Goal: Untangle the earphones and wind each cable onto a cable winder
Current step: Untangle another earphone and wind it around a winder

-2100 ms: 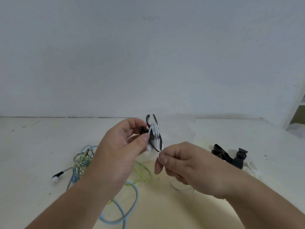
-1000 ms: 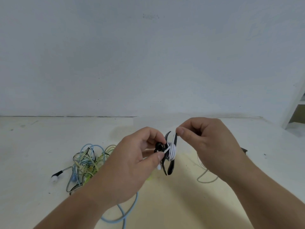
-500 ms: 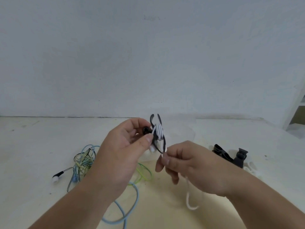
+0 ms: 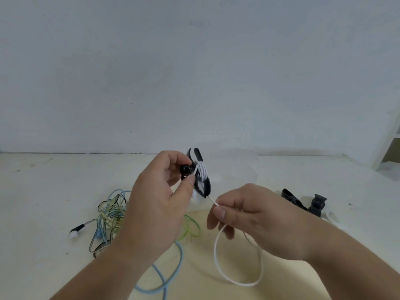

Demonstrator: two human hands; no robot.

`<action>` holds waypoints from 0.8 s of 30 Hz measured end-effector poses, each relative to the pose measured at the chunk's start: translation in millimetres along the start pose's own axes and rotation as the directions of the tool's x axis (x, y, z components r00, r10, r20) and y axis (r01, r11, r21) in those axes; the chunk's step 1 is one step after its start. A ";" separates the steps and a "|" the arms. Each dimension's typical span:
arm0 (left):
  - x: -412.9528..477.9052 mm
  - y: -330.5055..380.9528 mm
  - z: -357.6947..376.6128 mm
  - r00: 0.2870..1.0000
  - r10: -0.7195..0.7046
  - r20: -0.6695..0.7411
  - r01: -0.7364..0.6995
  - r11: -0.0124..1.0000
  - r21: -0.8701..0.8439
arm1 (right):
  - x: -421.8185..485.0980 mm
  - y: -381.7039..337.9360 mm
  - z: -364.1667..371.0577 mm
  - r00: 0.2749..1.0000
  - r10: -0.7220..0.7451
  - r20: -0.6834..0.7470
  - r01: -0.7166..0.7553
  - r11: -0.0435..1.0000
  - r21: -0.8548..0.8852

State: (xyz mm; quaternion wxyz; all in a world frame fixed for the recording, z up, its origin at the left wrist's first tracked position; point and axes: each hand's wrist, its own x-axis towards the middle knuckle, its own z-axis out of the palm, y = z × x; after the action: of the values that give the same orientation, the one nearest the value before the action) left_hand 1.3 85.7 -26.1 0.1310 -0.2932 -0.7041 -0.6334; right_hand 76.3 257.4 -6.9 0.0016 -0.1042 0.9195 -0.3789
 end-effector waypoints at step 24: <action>1.0 -4.9 -3.9 0.996 -0.015 0.090 0.003 0.991 0.134 | -5.8 -4.7 -18.7 0.942 0.078 -0.326 -0.042 0.992 0.117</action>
State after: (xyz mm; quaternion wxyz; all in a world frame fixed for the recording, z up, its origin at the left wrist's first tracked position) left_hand -3.1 82.0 -28.9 0.1153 -0.3090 -0.7515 -0.5714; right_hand 81.4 268.3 9.3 -0.1350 -0.0111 0.8876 -0.4403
